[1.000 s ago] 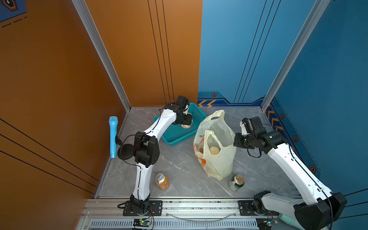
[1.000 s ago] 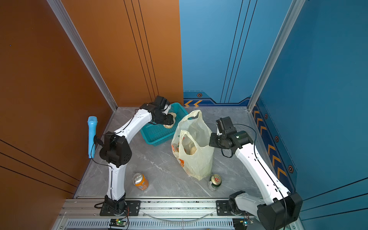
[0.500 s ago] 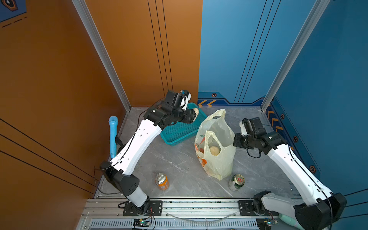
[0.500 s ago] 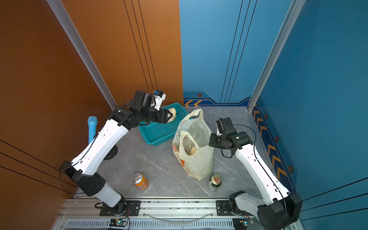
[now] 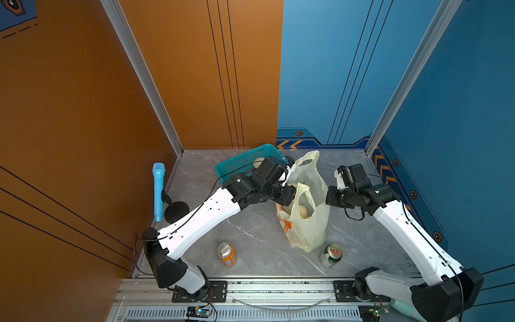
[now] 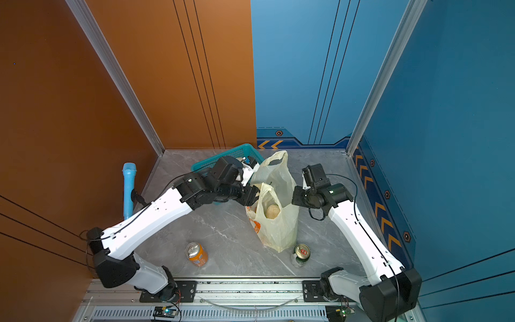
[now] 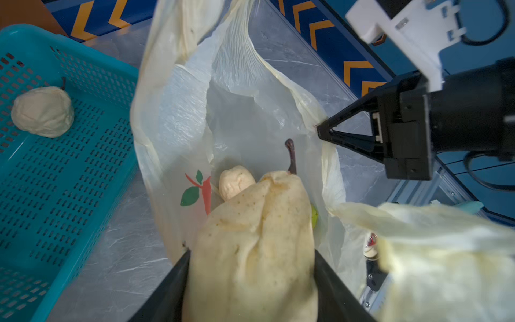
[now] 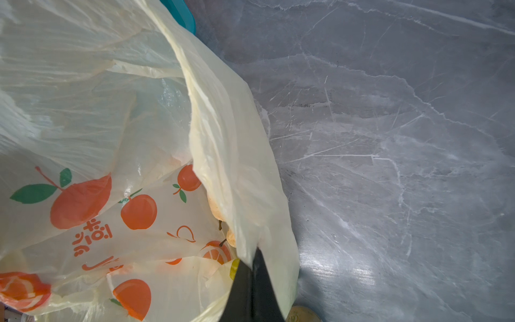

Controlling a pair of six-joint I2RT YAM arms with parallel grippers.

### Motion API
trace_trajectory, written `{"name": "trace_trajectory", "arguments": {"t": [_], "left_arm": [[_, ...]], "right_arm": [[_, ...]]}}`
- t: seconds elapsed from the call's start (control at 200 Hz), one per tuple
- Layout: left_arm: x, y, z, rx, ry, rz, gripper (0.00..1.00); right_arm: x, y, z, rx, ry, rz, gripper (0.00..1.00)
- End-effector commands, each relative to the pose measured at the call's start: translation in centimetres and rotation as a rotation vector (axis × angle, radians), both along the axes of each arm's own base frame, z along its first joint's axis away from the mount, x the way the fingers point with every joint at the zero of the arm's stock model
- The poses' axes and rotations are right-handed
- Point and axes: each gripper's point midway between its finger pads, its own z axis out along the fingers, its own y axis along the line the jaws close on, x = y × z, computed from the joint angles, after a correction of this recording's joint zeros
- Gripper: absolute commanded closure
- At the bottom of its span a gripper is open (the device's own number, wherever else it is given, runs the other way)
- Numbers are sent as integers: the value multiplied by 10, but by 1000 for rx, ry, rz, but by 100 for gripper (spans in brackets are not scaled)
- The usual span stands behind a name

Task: Place the pears into plastic bags & tie knots
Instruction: Place the pear in the plastic bag.

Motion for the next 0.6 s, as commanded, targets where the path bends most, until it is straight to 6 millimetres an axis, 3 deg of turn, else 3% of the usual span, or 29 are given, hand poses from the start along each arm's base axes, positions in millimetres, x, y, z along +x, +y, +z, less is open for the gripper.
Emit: {"name": "trace_trajectory", "arguments": {"t": [0.0,0.15,0.26,0.325,0.471,0.596], "left_arm": [[13,-20,-15,58,-62,18,52],[44,-20,-39,226,-159,140,49],[70,-5,-53,420,-263,255,47],[78,0,-53,496,-306,300,39],[75,-13,-39,464,-325,273,18],[66,-20,-23,384,-304,237,15]], "right_arm": [[4,2,3,16,-17,6,100],[1,-1,2,13,-18,0,100],[-1,-5,1,12,-20,-9,100],[-2,-6,1,14,-18,-12,100],[-4,-11,1,11,-18,-17,100],[-5,-15,0,14,-17,-27,100]]}}
